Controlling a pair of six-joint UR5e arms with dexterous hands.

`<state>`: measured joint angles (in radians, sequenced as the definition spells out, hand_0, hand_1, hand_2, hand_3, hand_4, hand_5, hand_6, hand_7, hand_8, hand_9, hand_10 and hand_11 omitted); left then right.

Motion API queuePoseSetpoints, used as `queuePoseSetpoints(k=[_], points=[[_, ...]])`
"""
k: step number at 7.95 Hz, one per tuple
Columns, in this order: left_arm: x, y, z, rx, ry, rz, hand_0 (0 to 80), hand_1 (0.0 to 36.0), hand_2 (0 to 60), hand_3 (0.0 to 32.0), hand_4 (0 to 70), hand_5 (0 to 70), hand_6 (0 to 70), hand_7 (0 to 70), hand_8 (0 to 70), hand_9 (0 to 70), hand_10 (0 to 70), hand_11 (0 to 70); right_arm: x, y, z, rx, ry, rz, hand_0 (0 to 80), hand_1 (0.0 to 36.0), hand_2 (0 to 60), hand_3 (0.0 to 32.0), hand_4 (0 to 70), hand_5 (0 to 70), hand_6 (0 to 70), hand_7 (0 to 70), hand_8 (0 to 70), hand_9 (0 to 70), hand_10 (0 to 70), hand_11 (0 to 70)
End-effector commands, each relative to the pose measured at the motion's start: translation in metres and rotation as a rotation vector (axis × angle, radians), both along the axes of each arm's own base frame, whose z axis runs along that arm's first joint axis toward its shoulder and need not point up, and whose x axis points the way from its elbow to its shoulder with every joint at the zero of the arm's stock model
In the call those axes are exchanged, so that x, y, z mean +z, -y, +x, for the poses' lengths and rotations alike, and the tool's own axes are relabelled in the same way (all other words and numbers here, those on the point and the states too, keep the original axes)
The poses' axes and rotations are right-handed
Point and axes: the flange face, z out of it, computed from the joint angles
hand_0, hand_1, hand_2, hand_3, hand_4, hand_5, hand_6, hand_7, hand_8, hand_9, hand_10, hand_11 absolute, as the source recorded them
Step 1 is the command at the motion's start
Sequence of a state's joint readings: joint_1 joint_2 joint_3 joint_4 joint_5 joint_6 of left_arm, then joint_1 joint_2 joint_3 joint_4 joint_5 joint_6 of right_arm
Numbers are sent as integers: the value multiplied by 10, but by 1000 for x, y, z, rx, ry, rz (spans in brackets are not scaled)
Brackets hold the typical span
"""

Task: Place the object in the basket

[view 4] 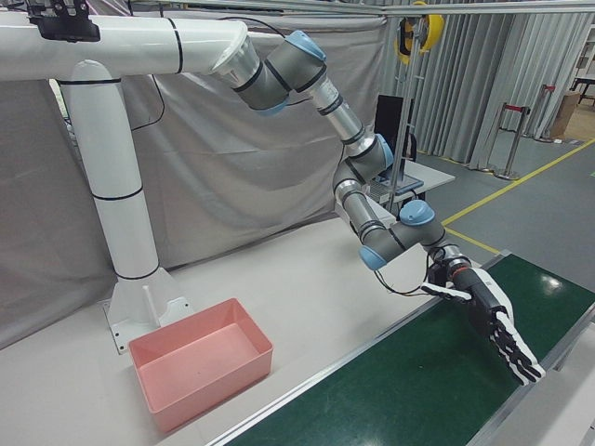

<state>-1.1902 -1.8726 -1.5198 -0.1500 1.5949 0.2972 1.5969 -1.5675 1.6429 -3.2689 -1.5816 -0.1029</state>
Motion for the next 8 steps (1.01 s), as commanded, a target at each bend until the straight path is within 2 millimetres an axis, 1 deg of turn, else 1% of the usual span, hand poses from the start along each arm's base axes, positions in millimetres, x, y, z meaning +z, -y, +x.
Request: queuePoseSetpoints(k=[1,2,6,8], points=[[-3,-1,6,-4,-8,-1,497,0,0,14,61,30,0,0,0,0,9,23,0,0,0,0,-1,0,0,0,0,0,0,0,0,0,0,0,0,0],[-4,-1,5,-5,-9,-3,502,0,0,10,65,34,0,0,0,0,10,24,0,0,0,0,0,0,0,0,0,0,0,0,0,0,0,0,0,0],[-5,-1,3,-8,-11,2,518,7,0,14,59,34,0,0,0,0,10,26,-1,0,0,0,0,1,0,0,0,0,0,0,0,0,0,0,0,0],[-4,-1,3,-8,-10,0,510,0,0,14,61,33,0,0,0,0,11,27,-1,0,0,0,0,1,0,0,0,0,0,0,0,0,0,0,0,0]])
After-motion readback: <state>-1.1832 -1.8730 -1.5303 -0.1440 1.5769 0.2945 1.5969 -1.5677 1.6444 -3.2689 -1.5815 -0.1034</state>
